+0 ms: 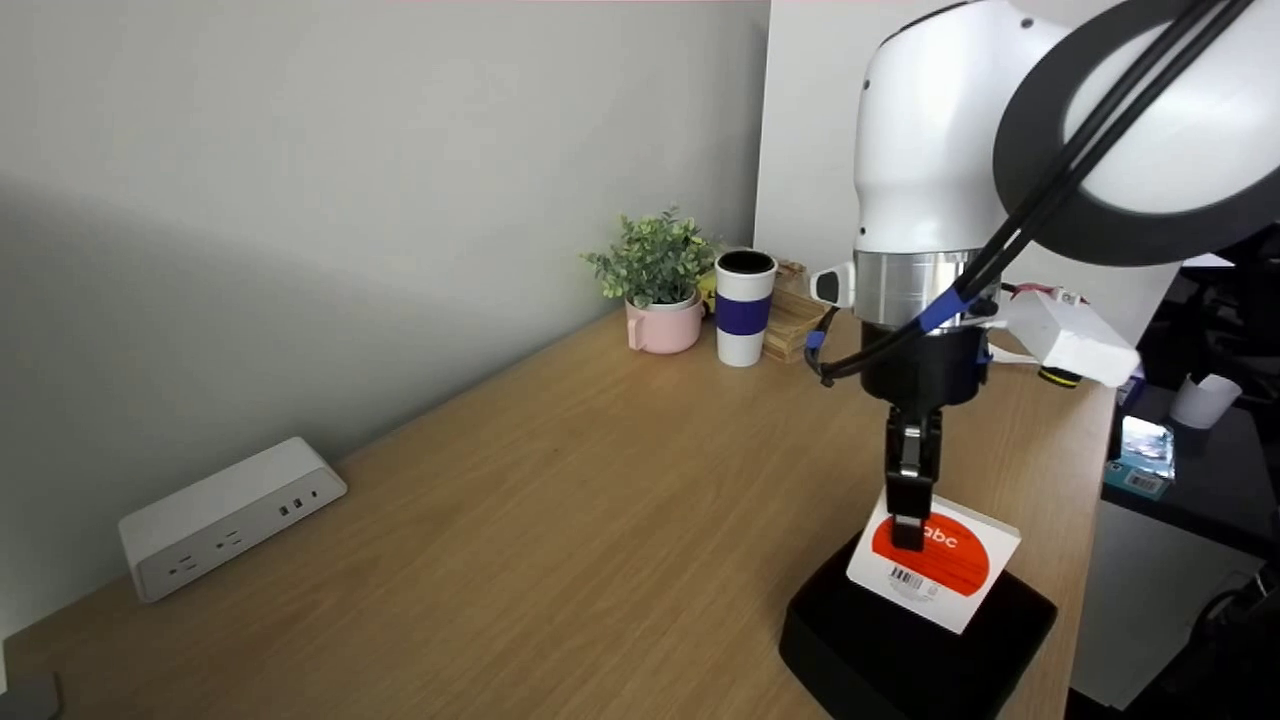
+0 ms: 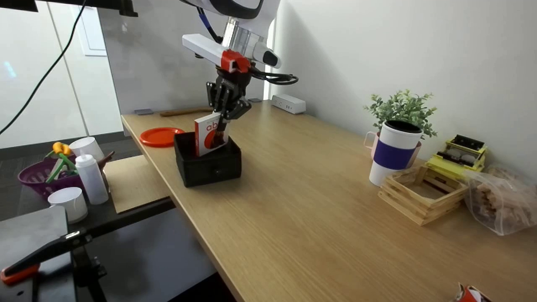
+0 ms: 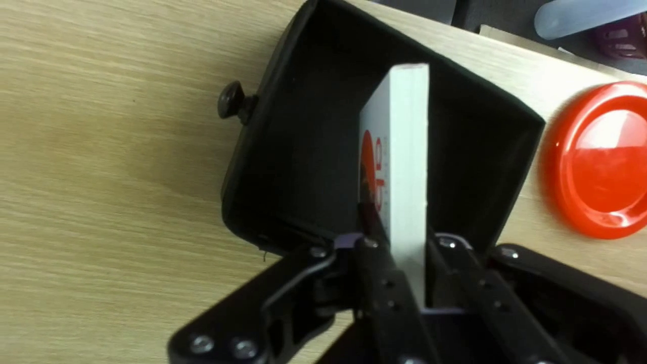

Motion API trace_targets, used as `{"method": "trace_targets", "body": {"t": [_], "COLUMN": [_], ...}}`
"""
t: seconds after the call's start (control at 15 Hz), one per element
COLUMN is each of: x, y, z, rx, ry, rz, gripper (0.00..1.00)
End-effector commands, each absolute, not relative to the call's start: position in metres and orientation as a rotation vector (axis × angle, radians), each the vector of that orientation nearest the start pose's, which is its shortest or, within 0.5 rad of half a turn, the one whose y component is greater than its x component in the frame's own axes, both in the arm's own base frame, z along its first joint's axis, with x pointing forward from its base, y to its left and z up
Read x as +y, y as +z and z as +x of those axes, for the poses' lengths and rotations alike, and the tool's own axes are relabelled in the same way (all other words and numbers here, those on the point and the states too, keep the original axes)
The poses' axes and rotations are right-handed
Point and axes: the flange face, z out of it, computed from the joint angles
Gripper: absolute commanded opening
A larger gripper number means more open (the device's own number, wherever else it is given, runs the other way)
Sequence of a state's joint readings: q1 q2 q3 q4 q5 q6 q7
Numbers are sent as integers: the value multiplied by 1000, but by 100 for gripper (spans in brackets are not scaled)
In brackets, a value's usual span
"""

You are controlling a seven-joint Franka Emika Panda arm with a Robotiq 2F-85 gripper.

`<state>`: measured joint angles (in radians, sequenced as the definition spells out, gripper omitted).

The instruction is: Put the book in the box

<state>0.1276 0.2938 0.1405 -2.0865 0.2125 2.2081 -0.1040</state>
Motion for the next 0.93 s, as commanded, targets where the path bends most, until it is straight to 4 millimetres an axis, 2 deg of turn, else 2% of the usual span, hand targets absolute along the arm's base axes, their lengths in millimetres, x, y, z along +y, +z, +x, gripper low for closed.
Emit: {"method": "trace_targets", "body": {"t": [0.0,0.87], "x": [155,134], "y": [276,257], "z": [534,534], "rx": [-340,-274], "ry": [307,504], "rz": [-2947,-2918], "gripper": [4,4]}}
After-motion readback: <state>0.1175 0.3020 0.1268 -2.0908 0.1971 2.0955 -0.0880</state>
